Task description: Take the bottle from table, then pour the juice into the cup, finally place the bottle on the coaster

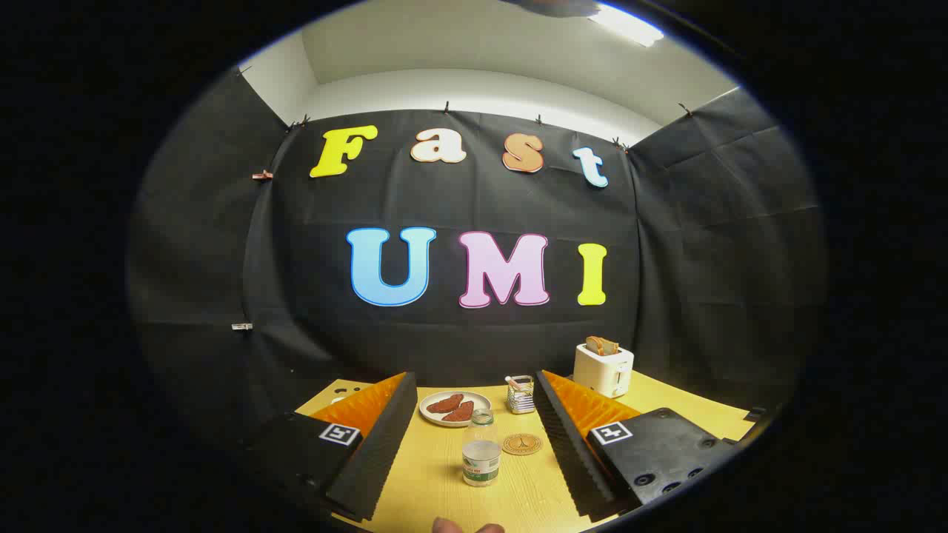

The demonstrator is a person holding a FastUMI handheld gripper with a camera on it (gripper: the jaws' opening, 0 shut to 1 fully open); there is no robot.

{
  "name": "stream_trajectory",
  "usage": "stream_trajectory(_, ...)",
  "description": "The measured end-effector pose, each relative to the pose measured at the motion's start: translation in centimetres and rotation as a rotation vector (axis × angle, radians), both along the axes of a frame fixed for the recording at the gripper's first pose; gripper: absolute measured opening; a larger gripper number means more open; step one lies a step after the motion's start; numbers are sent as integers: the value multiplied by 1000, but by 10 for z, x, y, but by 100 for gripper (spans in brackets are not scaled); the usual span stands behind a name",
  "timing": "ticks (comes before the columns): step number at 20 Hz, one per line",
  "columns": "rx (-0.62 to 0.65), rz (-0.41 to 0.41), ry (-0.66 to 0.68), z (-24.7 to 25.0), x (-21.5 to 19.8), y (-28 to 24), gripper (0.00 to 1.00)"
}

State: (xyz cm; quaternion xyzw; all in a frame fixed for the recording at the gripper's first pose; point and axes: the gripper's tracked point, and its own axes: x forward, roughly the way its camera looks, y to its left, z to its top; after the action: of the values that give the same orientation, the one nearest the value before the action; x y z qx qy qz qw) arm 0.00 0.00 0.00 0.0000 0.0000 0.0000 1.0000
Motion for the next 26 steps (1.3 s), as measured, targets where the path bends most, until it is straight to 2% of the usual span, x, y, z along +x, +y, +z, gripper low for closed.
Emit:
stream_trajectory(14,7,-42,14,-18,6,-14,96)
stream_trajectory(19,20,-37,30,-50,13,-14,97)
stream_trajectory(26,68,-67,101,-123,34,-20,100)
